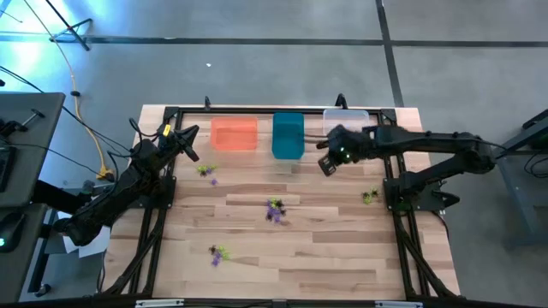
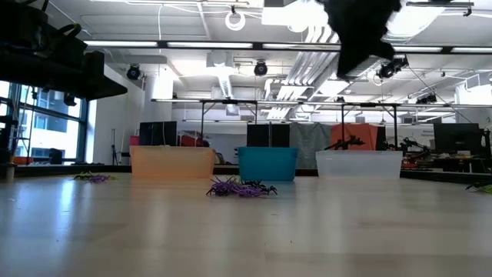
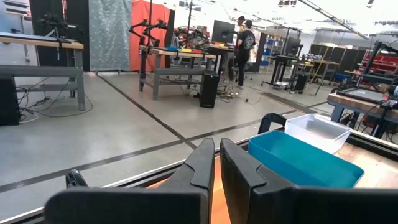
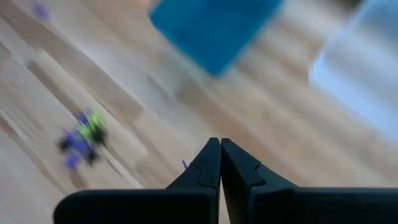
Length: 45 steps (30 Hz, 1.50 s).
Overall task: Sort Halloween decoration
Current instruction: Put the purple spider toy into the blue bin
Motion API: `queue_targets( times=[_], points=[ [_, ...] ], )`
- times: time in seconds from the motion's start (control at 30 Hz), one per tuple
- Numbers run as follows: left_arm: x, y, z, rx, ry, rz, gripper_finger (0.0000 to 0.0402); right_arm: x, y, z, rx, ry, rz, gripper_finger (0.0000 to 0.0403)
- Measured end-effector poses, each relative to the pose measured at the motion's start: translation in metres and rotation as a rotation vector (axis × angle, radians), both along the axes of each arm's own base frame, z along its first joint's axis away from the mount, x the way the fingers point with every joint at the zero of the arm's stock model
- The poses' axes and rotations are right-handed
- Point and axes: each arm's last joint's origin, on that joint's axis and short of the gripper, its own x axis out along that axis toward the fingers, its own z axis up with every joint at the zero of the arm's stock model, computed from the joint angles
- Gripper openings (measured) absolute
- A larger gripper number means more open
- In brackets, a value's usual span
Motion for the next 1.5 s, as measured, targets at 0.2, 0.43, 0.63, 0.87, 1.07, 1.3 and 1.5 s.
queue_targets(
  times=[0.2, 0.43, 0.63, 0.87, 1.07, 1.3, 1.5],
  points=[
    [0.000, 0.000, 0.000, 0.000, 0.000, 0.000, 0.0015, 0.004, 0.003, 0.044, -0.144, -0.143, 0.128, 0.0000],
    [0.000, 0.000, 0.000, 0.000, 0.000, 0.000, 0.0015, -0.003, 0.020, 0.065, -0.258, -0.264, 0.221, 0.0000],
    [0.000, 0.000, 0.000, 0.000, 0.000, 0.000, 0.0015, -0.002, 0.023, 0.071, -0.268, -0.328, 0.261, 0.0000],
    [0.000, 0.000, 0.000, 0.000, 0.000, 0.000, 0.0015, 0.003, 0.025, 0.076, -0.259, -0.396, 0.326, 0.0000],
    [0.000, 0.000, 0.000, 0.000, 0.000, 0.000, 0.0015, 0.016, 0.027, 0.090, -0.338, -0.564, 0.440, 0.0000],
    [0.000, 0.000, 0.002, -0.005, -0.037, -0.005, 0.0015, 0.023, 0.027, 0.089, -0.357, -0.573, 0.448, 0.0000],
    [0.001, -0.003, 0.014, -0.249, -0.471, -0.139, 0.0015, 0.023, 0.027, 0.089, -0.341, -0.586, 0.434, 0.0000]
  ],
)
